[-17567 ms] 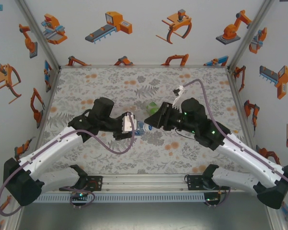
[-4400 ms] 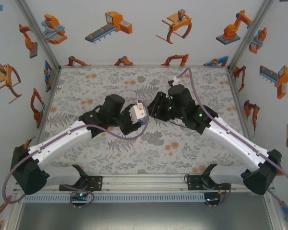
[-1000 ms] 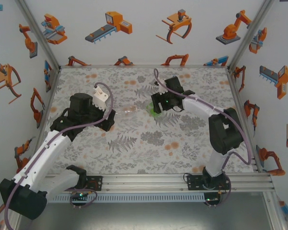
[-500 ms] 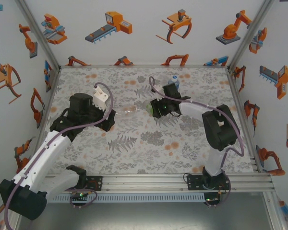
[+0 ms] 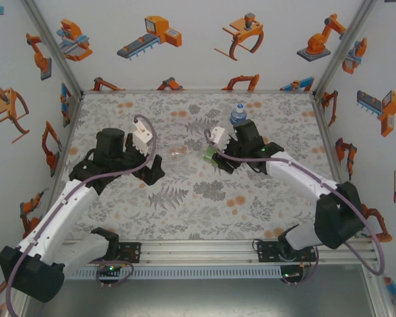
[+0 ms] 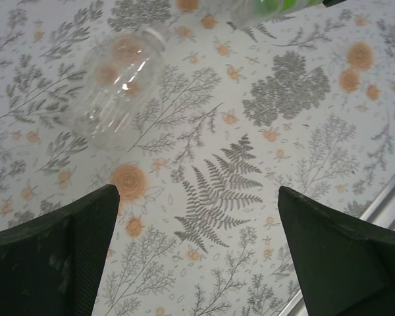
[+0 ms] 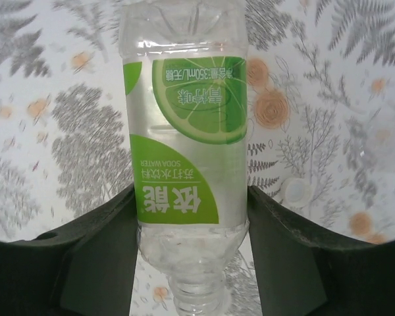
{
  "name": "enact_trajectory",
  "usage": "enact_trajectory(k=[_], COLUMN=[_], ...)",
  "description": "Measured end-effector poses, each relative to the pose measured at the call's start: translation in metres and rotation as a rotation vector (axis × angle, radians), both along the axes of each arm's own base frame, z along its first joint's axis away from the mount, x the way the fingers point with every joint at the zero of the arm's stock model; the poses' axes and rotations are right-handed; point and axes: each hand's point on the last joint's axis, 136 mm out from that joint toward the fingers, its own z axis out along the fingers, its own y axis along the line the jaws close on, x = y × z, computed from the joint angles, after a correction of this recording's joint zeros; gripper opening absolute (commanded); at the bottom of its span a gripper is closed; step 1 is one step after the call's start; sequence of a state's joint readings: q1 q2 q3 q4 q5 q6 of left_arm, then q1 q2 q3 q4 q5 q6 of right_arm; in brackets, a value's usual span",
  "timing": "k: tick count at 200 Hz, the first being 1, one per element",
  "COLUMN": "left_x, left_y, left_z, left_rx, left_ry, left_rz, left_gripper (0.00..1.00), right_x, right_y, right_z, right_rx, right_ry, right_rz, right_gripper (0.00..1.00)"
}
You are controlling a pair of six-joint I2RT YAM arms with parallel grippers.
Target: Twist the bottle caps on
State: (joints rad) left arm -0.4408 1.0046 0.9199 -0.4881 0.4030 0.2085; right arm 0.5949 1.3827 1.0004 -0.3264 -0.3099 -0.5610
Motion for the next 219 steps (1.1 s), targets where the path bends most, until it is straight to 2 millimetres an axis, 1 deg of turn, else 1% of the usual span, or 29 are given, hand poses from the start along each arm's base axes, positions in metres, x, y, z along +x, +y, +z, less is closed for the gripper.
enact_trajectory(k=[32, 65, 87, 123, 147, 168, 189, 219], left_x=[-0.012, -0.03, -0.04, -0.052, -0.058, -0.066, -0.073, -0.076], left_y=[-0.027, -0.061, -0.078, -0.097, -0.107, -0.116, -0.123, -0.129], left_z=[0.016, 0.035, 0.037, 0.031, 0.025, 0.018, 0.013, 0.009], left_rx=[-0.043, -0.061, -0.068, -0.071, -0.078, -0.077, -0.069, -0.058], left_ry=[0.005, 0.011, 0.04, 0.101, 0.153, 0.193, 0.23, 0.262], left_rz=[-0.12, -0.262, -0.335, -0.409, -0.446, -0.488, -0.52, -0.54], left_gripper=[0.99, 0.99, 0.99, 0.99, 0.99, 1.0, 0.96, 0.9], right_x=[-0.045, -0.076, -0.094, -0.115, -0.125, -0.133, -0.139, -0.146], right_y=[0.016, 0.025, 0.03, 0.04, 0.049, 0.055, 0.06, 0.066], right_z=[0.01, 0.017, 0.024, 0.038, 0.05, 0.056, 0.06, 0.068], right_rx=[-0.103, -0.176, -0.199, -0.21, -0.205, -0.205, -0.211, -0.209], right_ry=[-0.123, -0.272, -0.375, -0.516, -0.602, -0.658, -0.709, -0.774], right_rz=[0.226, 0.399, 0.496, 0.602, 0.651, 0.685, 0.712, 0.743], right_gripper=[0.4, 0.4, 0.4, 0.39, 0.38, 0.38, 0.38, 0.38])
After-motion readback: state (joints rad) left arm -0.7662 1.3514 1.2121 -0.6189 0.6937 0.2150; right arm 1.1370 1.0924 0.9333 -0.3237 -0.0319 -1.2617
